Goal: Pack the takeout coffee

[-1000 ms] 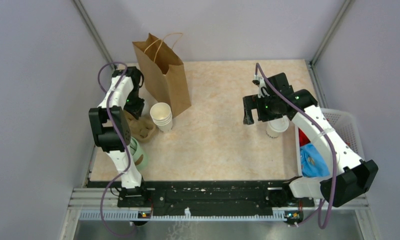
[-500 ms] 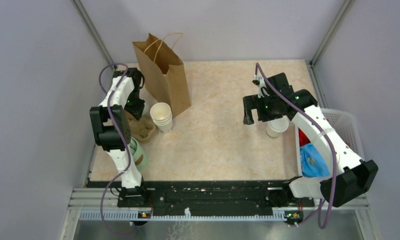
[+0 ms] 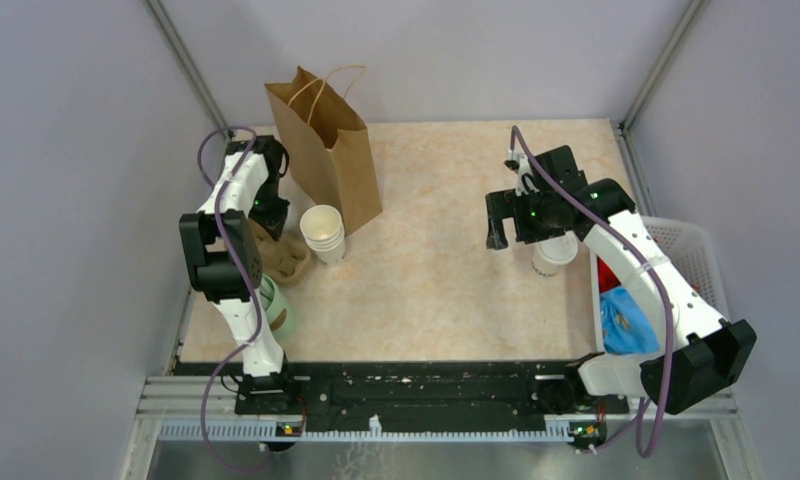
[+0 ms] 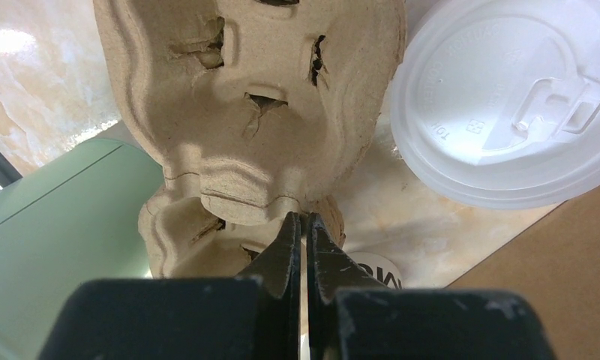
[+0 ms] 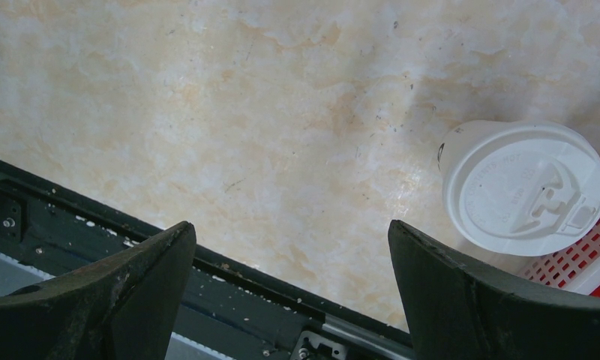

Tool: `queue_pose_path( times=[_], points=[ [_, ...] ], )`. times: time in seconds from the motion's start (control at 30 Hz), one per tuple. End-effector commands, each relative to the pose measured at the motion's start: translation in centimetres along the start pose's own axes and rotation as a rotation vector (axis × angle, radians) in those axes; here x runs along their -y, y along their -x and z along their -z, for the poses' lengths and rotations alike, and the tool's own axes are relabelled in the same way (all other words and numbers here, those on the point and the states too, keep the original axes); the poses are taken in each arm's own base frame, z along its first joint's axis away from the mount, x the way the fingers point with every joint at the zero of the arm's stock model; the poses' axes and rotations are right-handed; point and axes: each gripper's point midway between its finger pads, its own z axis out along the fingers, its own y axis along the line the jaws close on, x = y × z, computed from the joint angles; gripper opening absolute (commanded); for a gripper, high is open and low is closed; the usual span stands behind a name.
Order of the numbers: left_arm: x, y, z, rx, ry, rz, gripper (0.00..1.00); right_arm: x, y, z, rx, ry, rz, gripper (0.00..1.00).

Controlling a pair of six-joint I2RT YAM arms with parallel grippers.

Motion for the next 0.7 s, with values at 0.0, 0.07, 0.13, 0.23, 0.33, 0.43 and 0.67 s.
queue_pose_path(
  times=[0.0, 0.07, 0.13, 0.23, 0.33, 0.43, 0.67],
  points=[
    [-0.2, 1.62, 2.35, 0.048, -0.043, 0.007, 0.01, -0.63, 0.56, -0.05, 0.032, 0.023, 0.023, 0.99],
    [-0.22, 1.76, 2.62, 0.054, -0.052, 0.007, 0.03, -0.63, 0.54, -0.07, 0.032, 0.024, 0.022, 0.99],
    [-0.2, 1.86, 2.76, 0.057, -0.058, 0.003, 0.04, -0.68, 0.58, -0.08, 0.033, 0.026, 0.023, 0.99],
    [-0.12, 1.79, 2.72, 0.054, -0.06, 0.003, 0.09, -0.69, 0.51, -0.09, 0.031, 0.027, 0.023, 0.99],
    [0.17, 1.61, 2.44, 0.043, -0.068, 0.001, 0.14, -0.67, 0.48, -0.06, 0.031, 0.026, 0.023, 0.99],
    [0.49, 1.45, 2.3, 0.032, -0.075, 0.003, 0.17, -0.69, 0.45, -0.06, 0.031, 0.028, 0.023, 0.99],
    [0.71, 1.6, 2.39, 0.034, -0.079, 0.01, 0.24, -0.68, 0.47, -0.07, 0.032, 0.027, 0.023, 0.99]
  ],
)
